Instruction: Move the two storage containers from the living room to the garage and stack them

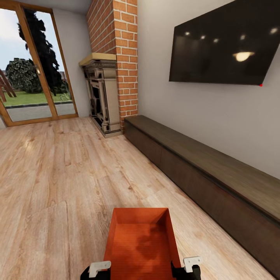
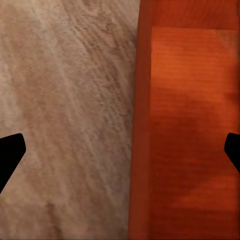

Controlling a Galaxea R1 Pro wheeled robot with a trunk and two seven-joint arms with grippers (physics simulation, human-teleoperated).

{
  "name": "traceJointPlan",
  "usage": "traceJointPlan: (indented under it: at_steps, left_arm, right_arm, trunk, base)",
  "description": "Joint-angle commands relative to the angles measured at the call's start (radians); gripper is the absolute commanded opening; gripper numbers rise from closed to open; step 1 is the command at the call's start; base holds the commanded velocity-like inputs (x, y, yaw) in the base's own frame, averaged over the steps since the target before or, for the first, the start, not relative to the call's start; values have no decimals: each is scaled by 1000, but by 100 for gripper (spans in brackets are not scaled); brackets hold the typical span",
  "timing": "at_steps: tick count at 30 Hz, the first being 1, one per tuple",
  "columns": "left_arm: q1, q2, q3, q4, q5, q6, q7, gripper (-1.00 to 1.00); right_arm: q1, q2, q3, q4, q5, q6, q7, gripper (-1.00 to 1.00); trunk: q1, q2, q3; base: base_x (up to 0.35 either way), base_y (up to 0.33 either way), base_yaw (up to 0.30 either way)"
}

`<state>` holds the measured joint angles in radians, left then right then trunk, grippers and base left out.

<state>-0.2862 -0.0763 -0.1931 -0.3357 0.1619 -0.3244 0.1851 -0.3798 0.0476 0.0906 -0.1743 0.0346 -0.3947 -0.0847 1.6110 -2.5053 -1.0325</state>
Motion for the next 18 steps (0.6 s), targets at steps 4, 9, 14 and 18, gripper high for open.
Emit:
traceJointPlan:
  at_steps: [4, 9, 14, 18]
  left_arm:
    - [-1, -1, -10, -1, 10, -4, 3, 100]
    - [-1, -2, -10, -2, 10, -4, 3, 100]
    - [-1, -1, -7, -3, 11, -4, 5, 100]
    - [-1, -1, -6, -3, 12, -4, 7, 100]
  right_arm:
    - [-1, 1, 9, 1, 4, -1, -9, 100]
    - [-1, 1, 9, 1, 4, -1, -9, 100]
    - [-1, 1, 9, 1, 4, -1, -9, 100]
    - [-1, 1, 9, 1, 4, -1, -9, 100]
  trunk:
    - [0, 0, -1]
    - [0, 0, -1]
    - [2, -1, -16]
    - [2, -1, -16]
  base:
    - [0, 0, 0]
    - [0, 0, 0]
    - [0, 0, 0]
    - [0, 0, 0]
